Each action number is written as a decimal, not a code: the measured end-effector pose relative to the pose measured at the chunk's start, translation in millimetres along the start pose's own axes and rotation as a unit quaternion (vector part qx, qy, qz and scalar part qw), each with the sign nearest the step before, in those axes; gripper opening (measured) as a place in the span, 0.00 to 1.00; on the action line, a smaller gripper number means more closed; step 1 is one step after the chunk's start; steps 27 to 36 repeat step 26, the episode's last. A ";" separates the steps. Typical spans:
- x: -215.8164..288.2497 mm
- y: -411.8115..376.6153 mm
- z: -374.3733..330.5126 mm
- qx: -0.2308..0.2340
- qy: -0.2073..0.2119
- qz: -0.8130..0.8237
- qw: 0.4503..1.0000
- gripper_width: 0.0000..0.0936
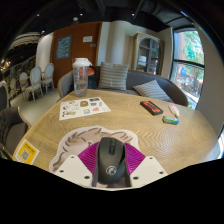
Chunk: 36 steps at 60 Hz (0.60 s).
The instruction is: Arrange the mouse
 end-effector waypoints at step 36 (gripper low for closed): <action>-20.6 14.0 -90.7 0.100 0.038 -0.011 0.994 0.92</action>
Point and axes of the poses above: the point between the fingertips, and its own axes, seen from behind it with the camera up: y to the right, x up, z forward, the way the camera looks, the point moved 5 cm from there along -z, backward, against the way the camera looks, and after that the axes turned 9 degrees about x, right-handed, at the moved point
